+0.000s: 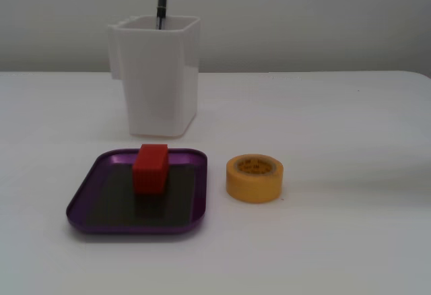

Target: Pick up the red cube and place it in the box.

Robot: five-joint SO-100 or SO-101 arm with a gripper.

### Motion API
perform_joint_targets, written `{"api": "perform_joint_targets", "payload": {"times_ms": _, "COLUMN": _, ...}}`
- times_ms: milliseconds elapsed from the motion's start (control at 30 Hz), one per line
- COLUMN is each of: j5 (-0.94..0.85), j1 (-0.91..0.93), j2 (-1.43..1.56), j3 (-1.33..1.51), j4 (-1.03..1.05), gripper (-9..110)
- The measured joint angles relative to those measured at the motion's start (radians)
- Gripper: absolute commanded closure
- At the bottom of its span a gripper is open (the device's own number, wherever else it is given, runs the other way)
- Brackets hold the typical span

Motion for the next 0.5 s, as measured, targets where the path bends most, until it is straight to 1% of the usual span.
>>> {"api": "perform_joint_targets", "payload": {"times_ms": 233, "j5": 0.000, "j1": 0.000, "j2": 0.299, "j3": 0.505, "j4": -0.232, "gripper": 85}}
{"api": "perform_joint_targets", "payload": {"times_ms": 500, "j5": 0.000, "j1": 0.000, "j2": 0.660, "j3": 0.910, "j4": -0.278, "gripper": 86}}
